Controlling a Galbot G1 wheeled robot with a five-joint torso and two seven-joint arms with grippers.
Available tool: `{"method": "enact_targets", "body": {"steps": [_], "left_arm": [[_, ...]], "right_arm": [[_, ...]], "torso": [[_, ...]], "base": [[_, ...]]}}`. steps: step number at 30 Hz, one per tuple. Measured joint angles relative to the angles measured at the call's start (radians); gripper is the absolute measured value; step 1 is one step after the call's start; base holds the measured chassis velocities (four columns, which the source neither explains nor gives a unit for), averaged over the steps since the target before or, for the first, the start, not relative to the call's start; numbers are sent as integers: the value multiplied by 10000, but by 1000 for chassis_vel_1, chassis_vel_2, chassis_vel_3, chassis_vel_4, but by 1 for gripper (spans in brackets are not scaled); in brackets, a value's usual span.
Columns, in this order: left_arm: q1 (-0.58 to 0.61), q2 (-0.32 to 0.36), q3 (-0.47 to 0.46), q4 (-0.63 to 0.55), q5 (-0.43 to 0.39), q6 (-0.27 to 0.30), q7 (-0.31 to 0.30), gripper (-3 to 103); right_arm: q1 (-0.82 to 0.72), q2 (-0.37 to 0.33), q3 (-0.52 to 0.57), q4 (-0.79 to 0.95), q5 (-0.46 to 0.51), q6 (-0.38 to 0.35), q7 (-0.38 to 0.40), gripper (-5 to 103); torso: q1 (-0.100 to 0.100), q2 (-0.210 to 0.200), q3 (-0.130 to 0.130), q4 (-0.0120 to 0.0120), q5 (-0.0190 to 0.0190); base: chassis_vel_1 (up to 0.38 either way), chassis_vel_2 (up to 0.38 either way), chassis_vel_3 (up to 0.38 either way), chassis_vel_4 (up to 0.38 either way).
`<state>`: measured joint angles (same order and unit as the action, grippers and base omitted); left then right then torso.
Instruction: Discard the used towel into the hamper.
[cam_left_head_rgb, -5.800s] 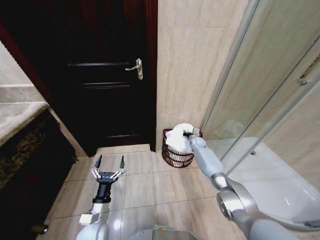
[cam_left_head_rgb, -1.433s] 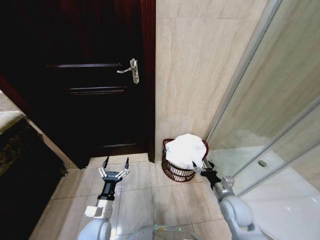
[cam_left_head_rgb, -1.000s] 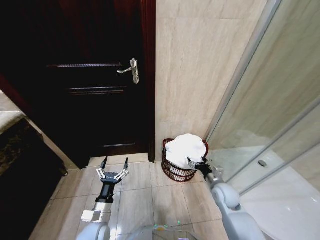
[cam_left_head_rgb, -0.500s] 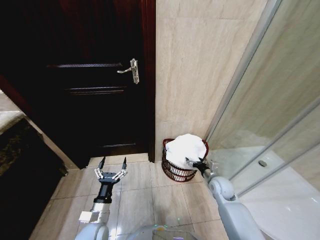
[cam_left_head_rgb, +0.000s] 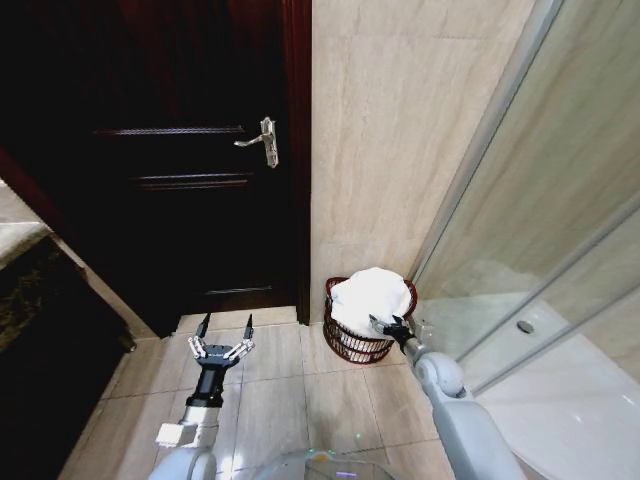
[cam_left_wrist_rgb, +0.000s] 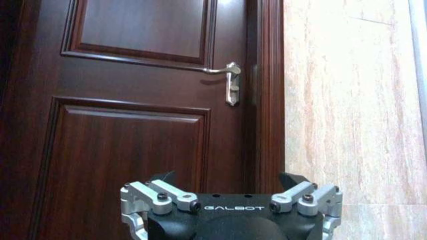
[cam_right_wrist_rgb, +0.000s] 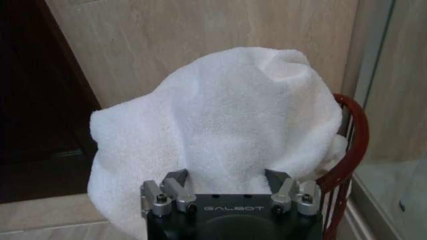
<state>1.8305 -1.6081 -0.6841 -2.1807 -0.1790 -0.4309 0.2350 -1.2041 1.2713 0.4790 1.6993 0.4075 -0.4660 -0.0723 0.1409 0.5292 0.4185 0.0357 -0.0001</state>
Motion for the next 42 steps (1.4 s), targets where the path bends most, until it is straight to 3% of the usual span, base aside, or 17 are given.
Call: {"method": "enact_targets", "body": {"steps": [4,6,8,10,11,13,17,19,23,25,26,31,42], "left_arm": [[-9,0,20,-10,0,4,5,100],[-6,0,20,-11,1,4,6,100],[1,0,6,-26,0,1,9,100],[3,0,-1,-42,0,0,9,100],[5,0,-9,-58,-2,-1,8,100],[6,0,-13,-75,-2,-1,8,100],[8,0,-17,-130,-5,-2,3,100],[8,0,-17,-131,-5,-3,3,100],[6,0,-16,-132,0,-12,3,100],[3,0,-13,-132,1,-14,3,100],[-6,0,-7,-132,6,-15,3,100],[-24,0,-6,-133,10,-17,3,100],[-80,1,-10,-52,10,-19,-9,100]], "right_arm": [[28,-4,41,-97,5,57,-53,70],[40,-7,46,-116,8,64,-64,70],[101,-34,56,-194,24,83,-124,57],[130,-39,52,-233,28,97,-138,57],[165,-39,40,-278,29,113,-153,50],[186,-40,33,-304,31,119,-157,50],[322,-117,-5,-385,89,161,-158,34],[334,-134,-7,-386,103,162,-158,34],[489,-254,-13,-423,260,240,-83,19],[511,-275,-14,-428,286,271,-63,19],[573,-330,-17,-429,368,364,23,11],[816,-438,-17,-309,534,808,402,3],[1671,-885,-50,94,939,1237,1324,3]], "torso": [[0,0,0,0,0],[0,0,0,0,1],[0,0,0,0,0],[0,0,0,0,1],[0,0,0,0,1],[0,0,0,0,0],[0,0,1,1,1],[0,0,1,1,1],[0,0,1,1,2],[0,0,1,1,2],[1,0,1,1,1],[0,0,1,0,2],[1,0,1,0,0]], "base": [[0,0,0,0],[0,0,0,0],[0,0,0,0],[0,0,0,0],[0,0,0,0],[0,0,0,0],[0,0,0,0],[0,0,0,0],[0,0,0,0],[0,0,0,0],[0,0,0,0],[0,0,0,0],[0,0,0,0]]}}
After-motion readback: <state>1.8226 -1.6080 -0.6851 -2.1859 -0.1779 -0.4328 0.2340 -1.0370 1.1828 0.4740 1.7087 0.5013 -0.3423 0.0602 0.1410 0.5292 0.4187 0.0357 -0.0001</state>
